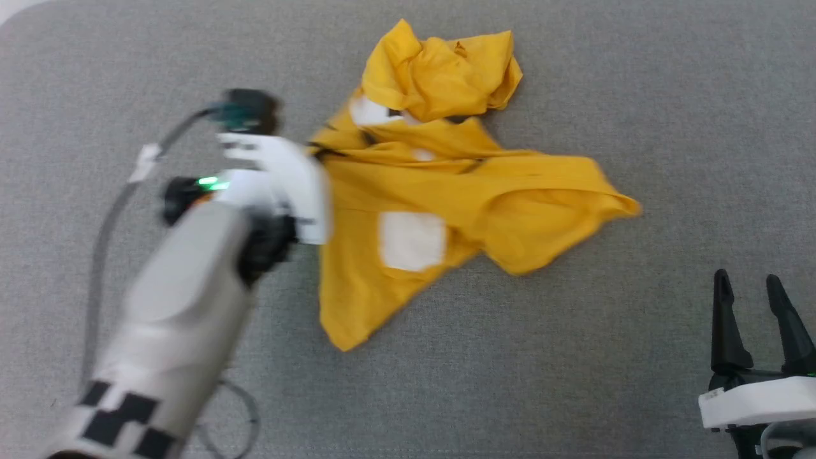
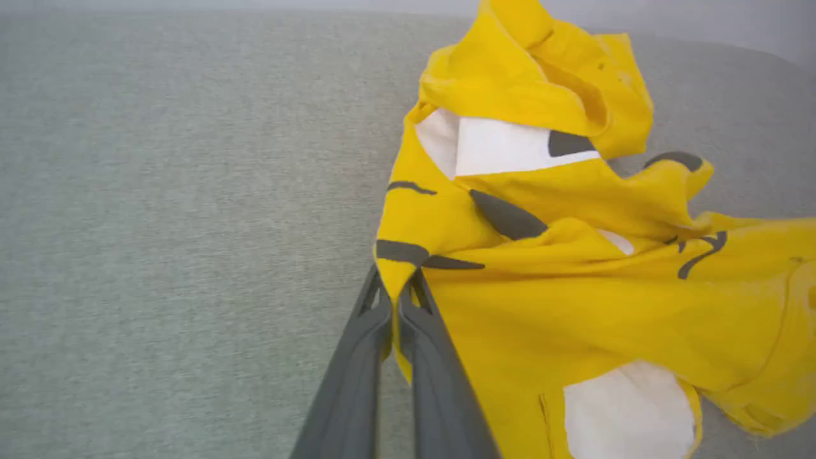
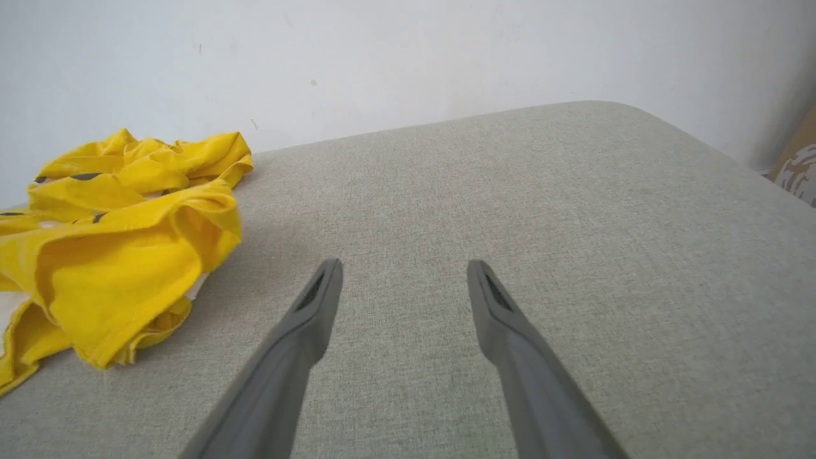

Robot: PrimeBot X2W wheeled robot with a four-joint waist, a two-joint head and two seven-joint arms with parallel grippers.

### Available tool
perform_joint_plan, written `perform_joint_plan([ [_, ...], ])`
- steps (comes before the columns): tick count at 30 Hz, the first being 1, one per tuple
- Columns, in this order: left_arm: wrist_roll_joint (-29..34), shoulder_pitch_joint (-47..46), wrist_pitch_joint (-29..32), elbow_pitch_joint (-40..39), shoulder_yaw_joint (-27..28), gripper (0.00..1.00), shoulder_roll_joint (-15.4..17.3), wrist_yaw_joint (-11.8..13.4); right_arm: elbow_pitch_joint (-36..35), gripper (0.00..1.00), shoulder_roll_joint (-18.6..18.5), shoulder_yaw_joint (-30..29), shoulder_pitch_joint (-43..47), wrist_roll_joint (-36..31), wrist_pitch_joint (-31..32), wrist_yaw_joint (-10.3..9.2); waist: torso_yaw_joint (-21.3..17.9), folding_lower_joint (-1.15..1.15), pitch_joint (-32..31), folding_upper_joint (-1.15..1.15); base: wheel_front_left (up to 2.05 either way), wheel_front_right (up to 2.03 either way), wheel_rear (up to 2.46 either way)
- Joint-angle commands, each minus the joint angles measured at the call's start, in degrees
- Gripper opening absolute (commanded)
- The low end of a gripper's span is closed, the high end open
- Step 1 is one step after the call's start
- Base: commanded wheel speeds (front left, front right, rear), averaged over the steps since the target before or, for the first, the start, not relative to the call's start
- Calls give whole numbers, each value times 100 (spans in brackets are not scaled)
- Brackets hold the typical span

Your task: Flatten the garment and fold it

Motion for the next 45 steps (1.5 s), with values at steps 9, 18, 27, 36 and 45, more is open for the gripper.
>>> perform_joint_plan([
  [9,-112,857,-420,-390,606,40,1095,346,-54,100,12,-25,-53,-38,56,-5,-2,0,83,0,0,0,0],
  [18,-323,1243,-1688,-747,968,100,691,422,-60,100,12,-32,-81,-79,107,-5,10,0,37,0,0,0,0],
  [27,190,2219,-3130,-2500,989,100,641,780,-84,100,12,-49,10,-65,121,-5,75,0,-132,0,0,0,0],
  [36,1346,3614,-3544,-4160,1428,100,404,1262,-183,100,12,-17,93,-77,149,-5,65,0,-283,0,0,0,0],
  [45,2351,4966,-3547,-4508,1740,100,-99,1185,-219,100,12,25,230,-82,191,-5,113,0,-512,0,0,0,0],
])
